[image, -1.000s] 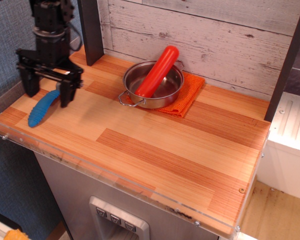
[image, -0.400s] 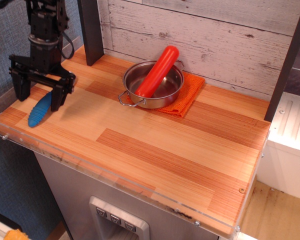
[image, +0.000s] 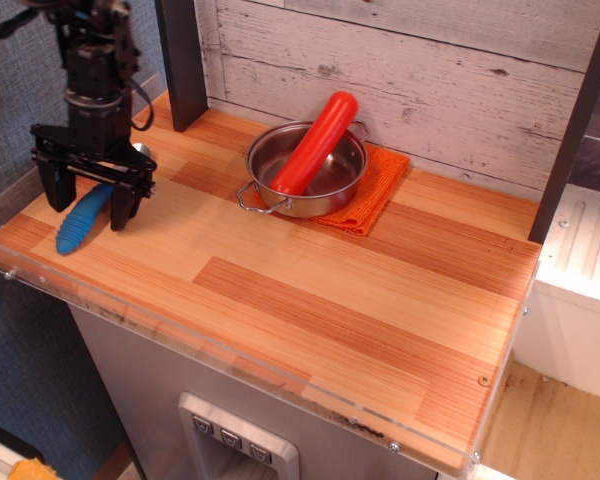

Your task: Place the spoon on the right side of the table

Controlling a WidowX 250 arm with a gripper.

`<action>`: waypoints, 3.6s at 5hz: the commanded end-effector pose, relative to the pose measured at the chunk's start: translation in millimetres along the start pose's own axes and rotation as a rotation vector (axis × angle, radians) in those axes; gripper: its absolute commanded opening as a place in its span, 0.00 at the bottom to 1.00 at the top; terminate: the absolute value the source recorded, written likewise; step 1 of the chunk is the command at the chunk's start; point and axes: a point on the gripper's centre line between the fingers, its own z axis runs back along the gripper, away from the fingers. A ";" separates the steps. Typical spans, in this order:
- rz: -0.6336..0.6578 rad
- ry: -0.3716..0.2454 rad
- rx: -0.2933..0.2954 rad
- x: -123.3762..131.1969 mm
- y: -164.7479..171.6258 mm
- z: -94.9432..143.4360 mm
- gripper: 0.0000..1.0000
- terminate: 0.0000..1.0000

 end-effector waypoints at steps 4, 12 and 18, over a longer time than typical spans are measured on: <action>-0.130 -0.189 -0.135 -15.4 -33.2 100.8 0.00 0.00; -0.280 -0.100 -0.114 -5.3 -267.9 64.9 0.00 0.00; -0.399 -0.285 -0.234 -33.9 -172.9 139.6 1.00 0.00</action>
